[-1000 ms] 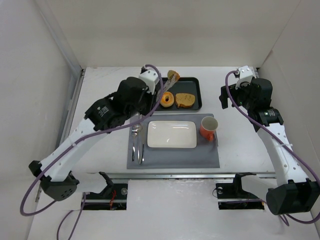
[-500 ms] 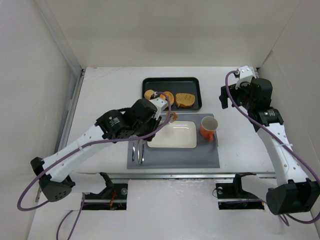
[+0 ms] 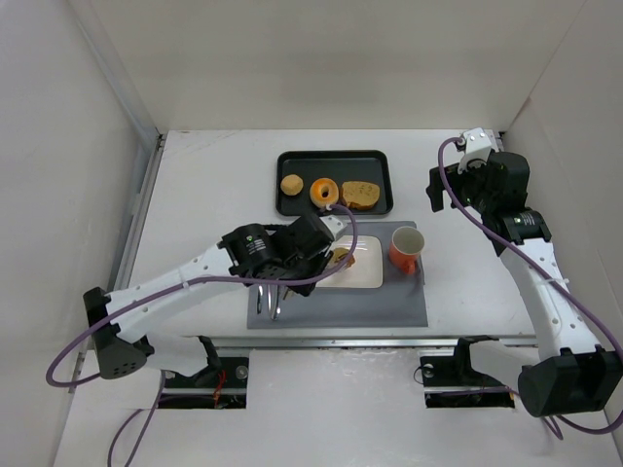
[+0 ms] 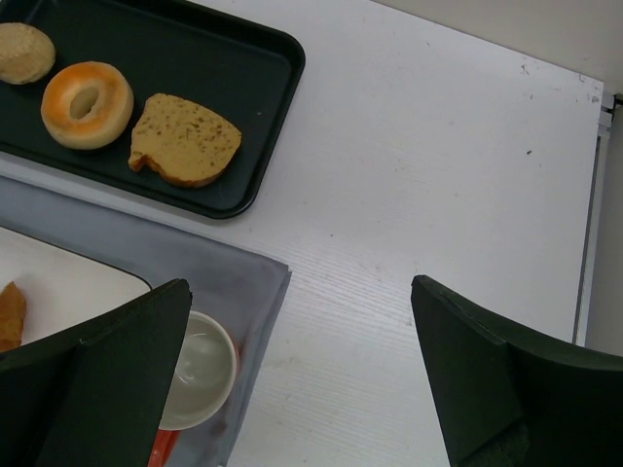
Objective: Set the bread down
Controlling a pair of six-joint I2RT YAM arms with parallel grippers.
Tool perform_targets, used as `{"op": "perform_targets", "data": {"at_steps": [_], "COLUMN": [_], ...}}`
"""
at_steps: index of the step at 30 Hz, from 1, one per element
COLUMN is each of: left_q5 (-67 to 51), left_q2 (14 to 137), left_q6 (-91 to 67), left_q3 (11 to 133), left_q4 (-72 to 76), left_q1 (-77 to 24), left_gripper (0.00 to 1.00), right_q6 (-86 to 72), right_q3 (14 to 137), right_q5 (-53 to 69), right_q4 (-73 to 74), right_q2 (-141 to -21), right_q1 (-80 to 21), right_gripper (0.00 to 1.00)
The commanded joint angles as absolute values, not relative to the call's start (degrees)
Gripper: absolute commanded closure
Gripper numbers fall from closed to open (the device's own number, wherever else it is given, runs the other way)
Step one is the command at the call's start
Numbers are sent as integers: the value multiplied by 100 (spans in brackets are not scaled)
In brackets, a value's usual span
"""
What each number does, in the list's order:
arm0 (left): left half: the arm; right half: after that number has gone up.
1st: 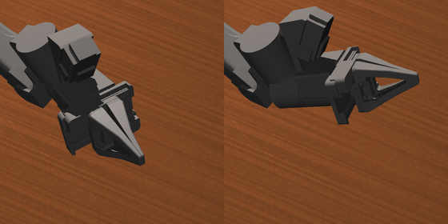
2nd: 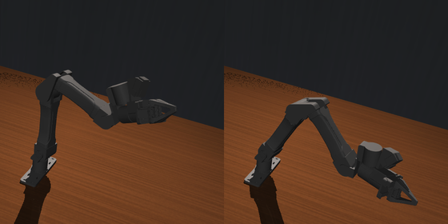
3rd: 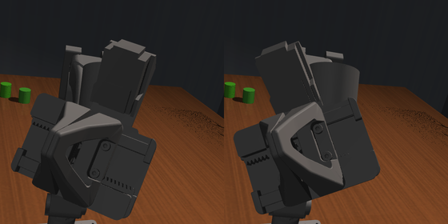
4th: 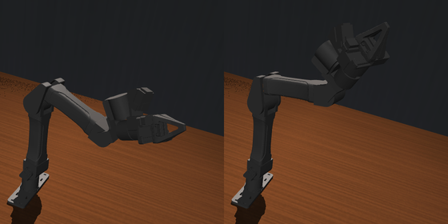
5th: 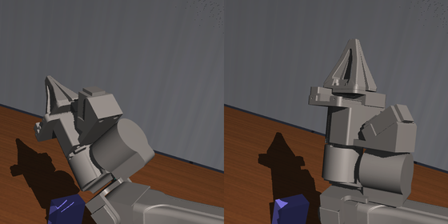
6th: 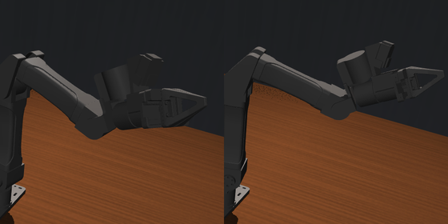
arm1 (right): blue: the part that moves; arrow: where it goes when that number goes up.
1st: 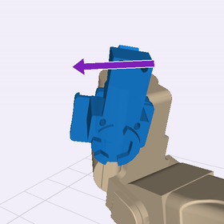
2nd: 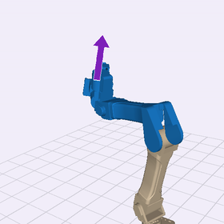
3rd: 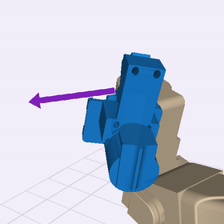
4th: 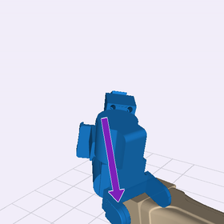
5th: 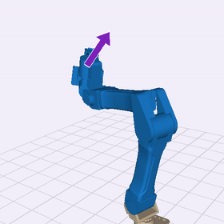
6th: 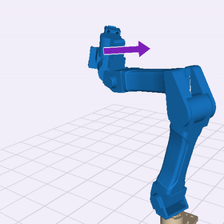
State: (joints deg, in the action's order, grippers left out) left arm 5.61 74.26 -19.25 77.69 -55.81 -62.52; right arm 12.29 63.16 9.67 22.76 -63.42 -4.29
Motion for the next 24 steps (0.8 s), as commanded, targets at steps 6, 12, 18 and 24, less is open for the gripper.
{"op": "perform_targets", "data": {"at_steps": [6,12,18,24], "left_q5": [694,694,747,695], "left_q2": [7400,7400,7400,7400], "left_q6": [-2083,-2083,-2136,-2136], "left_q3": [7726,7726,7726,7673], "left_q4": [-5625,-5625,-5678,-5678], "left_q1": [-6319,-6319,-6319,-6319], "left_gripper": [76,68,65,65], "right_q6": [1283,1283,1283,1283], "right_q3": [6469,6469,6469,6469], "right_q5": [984,984,984,984], "right_q4": [2206,2206,2206,2206], "right_q2": [-6258,-6258,-6258,-6258], "right_q1": [-457,-457,-457,-457], "right_gripper": [0,0,0,0]}}
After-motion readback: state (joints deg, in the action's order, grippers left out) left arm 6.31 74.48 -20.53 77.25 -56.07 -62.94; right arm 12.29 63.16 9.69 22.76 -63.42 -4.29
